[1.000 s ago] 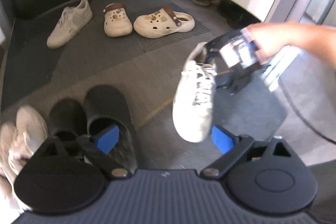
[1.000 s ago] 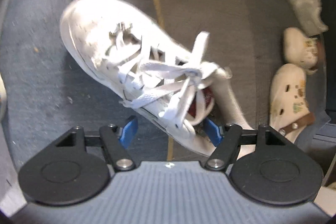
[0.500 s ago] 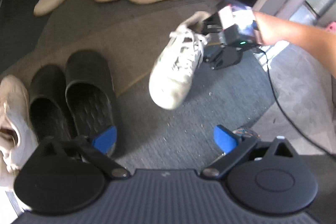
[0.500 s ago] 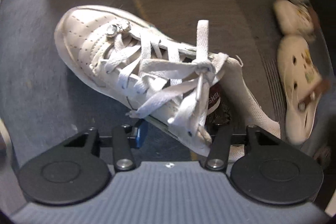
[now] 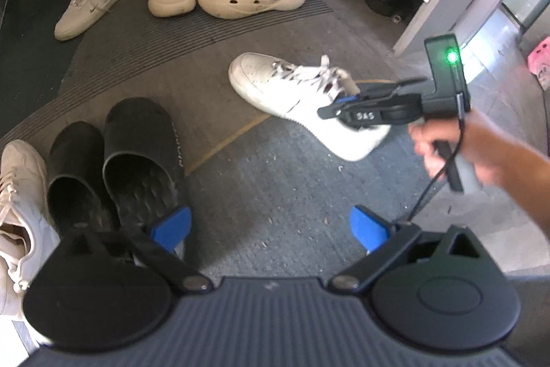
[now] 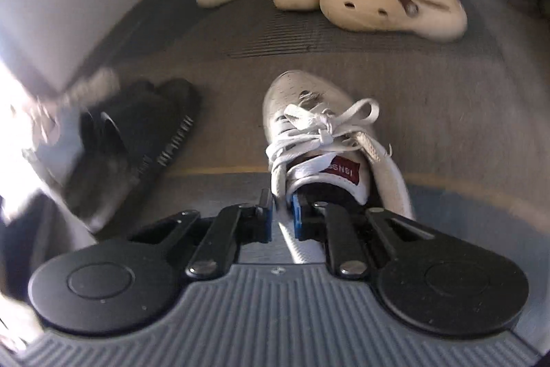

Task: Organize scattered shoes
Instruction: 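Carry the white sneaker toward the black slides with the right gripper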

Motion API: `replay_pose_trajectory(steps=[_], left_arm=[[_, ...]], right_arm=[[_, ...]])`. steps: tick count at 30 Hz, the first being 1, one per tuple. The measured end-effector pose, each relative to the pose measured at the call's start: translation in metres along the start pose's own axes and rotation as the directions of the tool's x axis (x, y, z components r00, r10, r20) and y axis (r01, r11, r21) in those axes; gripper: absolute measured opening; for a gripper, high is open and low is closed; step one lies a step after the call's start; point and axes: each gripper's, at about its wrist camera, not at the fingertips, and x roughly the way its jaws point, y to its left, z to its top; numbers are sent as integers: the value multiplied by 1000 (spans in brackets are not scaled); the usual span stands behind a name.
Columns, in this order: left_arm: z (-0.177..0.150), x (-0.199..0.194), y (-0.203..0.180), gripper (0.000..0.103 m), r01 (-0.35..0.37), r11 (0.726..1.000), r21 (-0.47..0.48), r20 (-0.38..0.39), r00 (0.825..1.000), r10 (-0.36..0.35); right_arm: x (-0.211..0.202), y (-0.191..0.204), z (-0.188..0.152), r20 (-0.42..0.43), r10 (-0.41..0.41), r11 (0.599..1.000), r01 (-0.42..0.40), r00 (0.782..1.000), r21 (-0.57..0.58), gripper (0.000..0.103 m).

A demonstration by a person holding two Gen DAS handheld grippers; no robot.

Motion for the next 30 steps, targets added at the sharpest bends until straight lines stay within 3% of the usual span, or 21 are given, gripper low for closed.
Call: replay_pose_trajectory(steps=[2, 3, 6, 8, 9, 11, 13, 17, 20, 25, 30], left_arm=[[-3, 0, -5, 101, -15, 1000, 20, 7, 1000, 14], [-3, -1, -9, 101, -30, 999, 43, 23, 999, 29], [-3, -3, -19, 101, -68, 993, 97, 64, 996, 62], [-2, -3, -23, 101, -76, 991, 111, 73, 995, 69], [-2, -3, -24, 101, -77, 991, 111, 73, 995, 69], [1, -2, -27, 101, -76, 992, 100, 68, 995, 69], [1, -1, -28, 101, -74, 994, 86, 64, 996, 68], [-1, -1, -36, 101, -106, 989, 104, 87, 991, 97], [-1, 1, -40, 101, -108, 988, 106, 84, 992, 99], [9, -4, -40, 101, -90, 990, 105, 83, 993, 82], [38, -22, -29, 101, -122, 978, 170, 81, 991, 109]], right_arm=[[-1, 5, -6, 22, -16, 1000, 16, 1000, 5, 18], [-3, 12, -7, 46, -83, 994, 86, 995, -69, 19], [7, 14, -7, 19, -117, 980, 119, 993, -160, 24], [21, 15, -6, -23, -162, 964, 154, 986, -219, 42], [28, 15, -6, -42, -184, 954, 169, 982, -246, 43], [32, 14, -10, -34, -179, 964, 169, 983, -206, 34], [28, 13, -14, -9, -165, 980, 163, 986, -117, 18], [16, 15, -24, 27, -150, 988, 149, 988, 40, 18], [11, 19, -21, 61, -87, 991, 81, 994, 106, 17], [-8, 30, -18, 143, -10, 988, -12, 990, 153, 12], [-10, 14, -28, 134, -21, 980, -6, 991, 200, 12]])
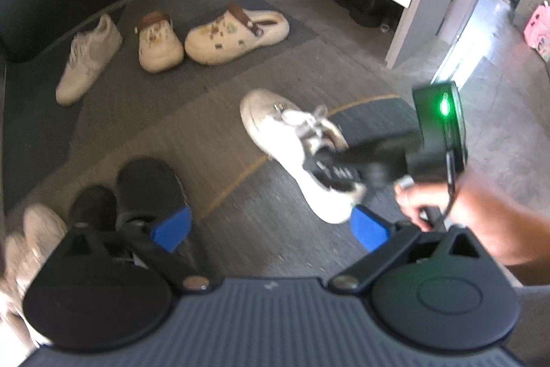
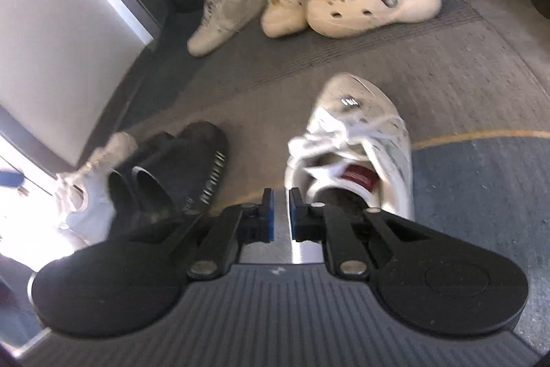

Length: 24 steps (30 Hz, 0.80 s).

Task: Organize scattered shoes
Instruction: 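Carry the white sneaker toward the black slides with the right gripper, then lower the sneaker beside the slides and open the right gripper while the left gripper grasps another white sneaker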

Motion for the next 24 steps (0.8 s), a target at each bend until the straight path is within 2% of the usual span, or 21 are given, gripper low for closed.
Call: replay_pose_trajectory(steps=[2, 4, 7, 10, 13, 15, 16, 17, 19, 20, 21, 24], left_arm=[[18, -11, 12, 102, 3, 998, 55, -7, 1000, -2], [20, -14, 18, 103, -1, 988, 156, 34, 999, -4], [14, -12, 30, 103, -2, 966, 258, 75, 997, -18], [6, 5, 54, 103, 2, 961, 277, 59, 998, -19], [-2, 30, 83, 103, -26, 962, 273, 60, 998, 10], [-9, 52, 105, 103, -71, 953, 294, 85, 995, 48], [-11, 62, 113, 103, -97, 946, 310, 96, 993, 70], [-13, 76, 125, 103, -138, 932, 334, 112, 988, 106], [-9, 104, 154, 103, -218, 912, 347, 143, 974, 178], [-7, 118, 168, 103, -257, 900, 352, 159, 964, 213], [-3, 122, 176, 103, -271, 899, 345, 166, 960, 226], [25, 154, 230, 103, -346, 904, 251, 177, 934, 309]], right_arm=[[-12, -7, -4, 42, 7, 1000, -8, 999, 27, 14], [-22, -14, -8, 86, 2, 999, -7, 996, 49, 14], [-23, -12, -15, 81, -37, 999, 34, 996, 34, 14], [-16, 3, -14, 64, -67, 997, 70, 996, -38, 15], [4, 15, -7, 34, -116, 991, 118, 993, -56, 21], [17, 20, -3, 15, -141, 988, 142, 990, -59, 25], [20, 22, -3, 12, -161, 984, 162, 987, -73, 42], [21, 25, -4, 13, -187, 979, 188, 982, -80, 50], [16, 31, -10, 28, -249, 966, 250, 968, -62, 51], [17, 32, -12, 9, -246, 967, 246, 969, -68, 53], [18, 34, -14, -9, -243, 968, 241, 970, -75, 53], [34, 35, -17, -51, -226, 967, 218, 973, -131, 53]])
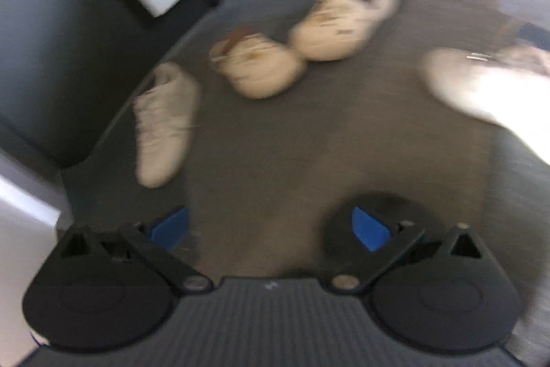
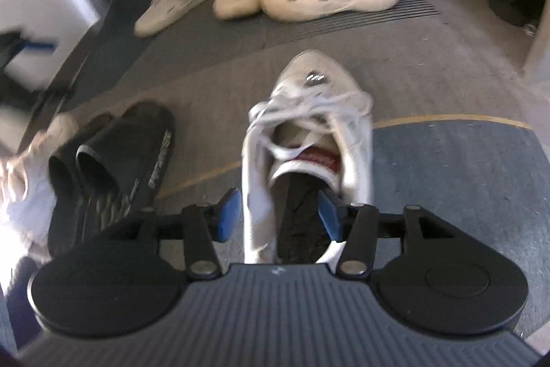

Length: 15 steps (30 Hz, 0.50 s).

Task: Organize scattered shoes
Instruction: 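Lower the sneaker beside the slides and open the right gripper while the left gripper grasps another white sneaker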

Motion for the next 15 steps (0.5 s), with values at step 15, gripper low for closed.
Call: replay_pose_trajectory(steps=[15], left_arm=[[75, 211, 123, 102, -57, 991, -120, -21, 998, 54]], right_arm=[[-24, 11, 7, -114, -35, 999, 38, 993, 23, 24]])
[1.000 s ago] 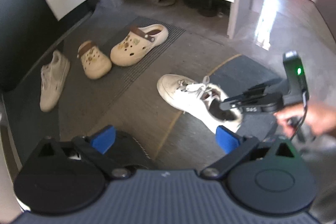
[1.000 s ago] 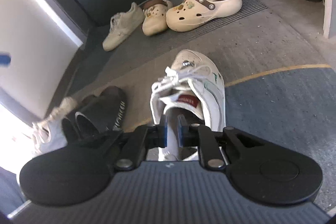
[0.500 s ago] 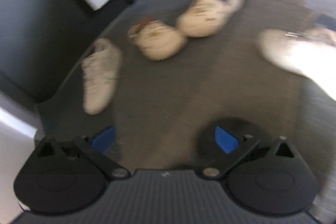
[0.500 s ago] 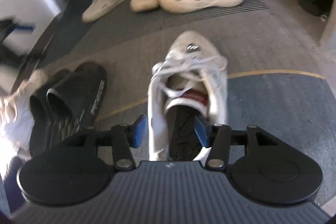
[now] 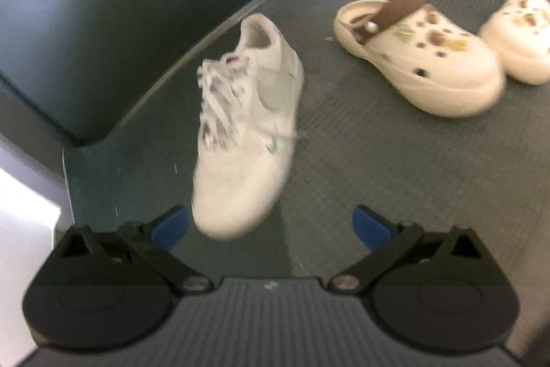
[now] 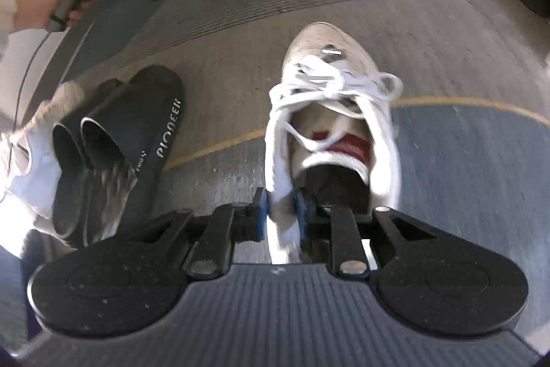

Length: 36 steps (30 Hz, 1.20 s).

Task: Organize scattered shoes
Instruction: 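Lower the sneaker beside the slides and open the right gripper while the left gripper grasps another white sneaker, then carry the second white sneaker and set it down with the left gripper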

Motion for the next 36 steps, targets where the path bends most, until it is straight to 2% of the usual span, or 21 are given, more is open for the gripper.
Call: replay_pose_trajectory(steps=[4, 7, 10, 12, 14, 16, 19, 21, 23, 26, 33, 36], left_arm=[[17, 31, 23, 102, 28, 994, -109, 37, 999, -24], [37, 55, 41, 102, 70, 987, -146, 103, 993, -55], [49, 70, 50, 102, 123, 972, -199, 132, 986, -98], [54, 81, 50, 102, 146, 967, -207, 133, 984, -120], [60, 97, 42, 103, 174, 971, -163, 116, 981, -156], [67, 115, 38, 102, 173, 973, -151, 79, 984, -162], [74, 133, 38, 103, 178, 969, -173, 59, 984, -171], [78, 145, 36, 103, 181, 961, -209, 20, 983, -180], [79, 147, 28, 102, 153, 969, -197, 20, 988, -152], [77, 144, 25, 93, 150, 973, -176, 44, 989, -144], [72, 115, 32, 87, 156, 970, -186, 24, 988, -154], [65, 80, 31, 85, 175, 975, -135, 24, 985, -174]], right_arm=[[-14, -4, 4, 22, -11, 999, 10, 1000, 50, 26], [-15, -5, 11, 43, -38, 996, 34, 998, 82, 27], [-20, 3, 17, 65, -34, 998, 30, 997, 60, 30], [-33, 14, 21, 110, -19, 1000, 19, 994, 3, 42], [-41, 21, 23, 145, -24, 999, 28, 989, -24, 68], [-46, 23, 22, 167, -40, 999, 44, 985, -20, 77], [-51, 22, 19, 149, -70, 998, 70, 986, 5, 77], [-52, 21, 18, 138, -86, 996, 84, 987, 20, 77], [-52, 20, 17, 132, -99, 995, 94, 986, 42, 77], [-50, 18, 19, 136, -104, 994, 98, 985, 48, 77], [-47, 26, 26, 183, -43, 997, 52, 982, -48, 77], [-41, 29, 26, 188, -11, 998, 23, 982, -65, 77]])
